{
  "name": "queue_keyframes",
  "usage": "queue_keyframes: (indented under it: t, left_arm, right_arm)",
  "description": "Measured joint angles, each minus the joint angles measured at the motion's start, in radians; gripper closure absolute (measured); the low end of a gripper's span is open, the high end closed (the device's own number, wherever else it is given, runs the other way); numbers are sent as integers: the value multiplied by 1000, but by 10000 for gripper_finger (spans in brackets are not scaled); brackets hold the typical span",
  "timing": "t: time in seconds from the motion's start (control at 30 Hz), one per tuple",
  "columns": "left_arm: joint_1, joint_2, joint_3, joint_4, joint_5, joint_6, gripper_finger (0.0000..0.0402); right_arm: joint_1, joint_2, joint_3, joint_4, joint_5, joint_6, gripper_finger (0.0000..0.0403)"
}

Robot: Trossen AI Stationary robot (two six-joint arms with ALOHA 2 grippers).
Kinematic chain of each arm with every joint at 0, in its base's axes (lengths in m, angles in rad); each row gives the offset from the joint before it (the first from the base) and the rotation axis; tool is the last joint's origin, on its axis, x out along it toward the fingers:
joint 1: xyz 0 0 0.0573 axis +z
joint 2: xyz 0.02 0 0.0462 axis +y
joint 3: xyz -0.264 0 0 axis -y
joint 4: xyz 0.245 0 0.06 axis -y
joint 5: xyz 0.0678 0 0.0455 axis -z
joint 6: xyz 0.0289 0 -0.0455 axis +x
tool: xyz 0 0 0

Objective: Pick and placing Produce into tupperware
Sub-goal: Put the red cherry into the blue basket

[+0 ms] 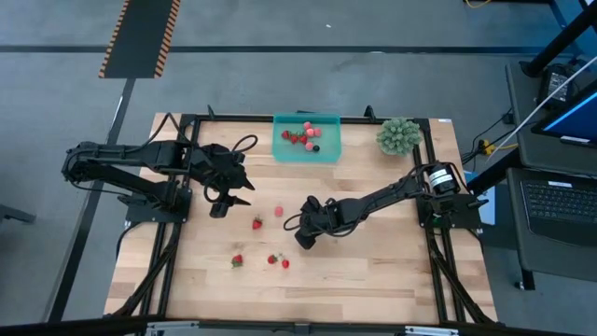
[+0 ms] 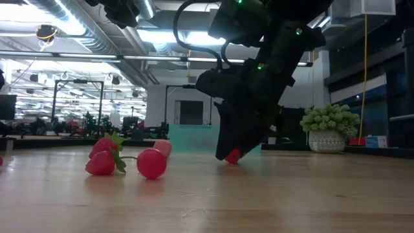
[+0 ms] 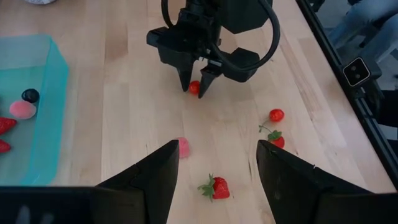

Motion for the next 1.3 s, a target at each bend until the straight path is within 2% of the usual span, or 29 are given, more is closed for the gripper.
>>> queue_keyframes:
  t: [0.3,0.73,0.87,1.0,1.13,1.3]
  left_arm:
    - [0,0,0,0,0,0,194]
    - [0,0,0,0,0,0,194]
    - [0,0,0,-1,0,0,194]
    - [0,0,0,-3,0,0,194]
    - [0,0,0,-5,0,0,194]
    - [0,0,0,-6,0,0,194]
  right_arm:
    - [0,0,0,5,-28,28,281]
    - [-3,-6,20,-12,-41,76,289]
    - [-3,-32,78,-66,-49,46,286]
    - [-29,-36,156,-174,-2,-5,285]
    - [-71,-38,241,-245,61,-70,287]
    - [-160,-38,343,-302,85,-182,284]
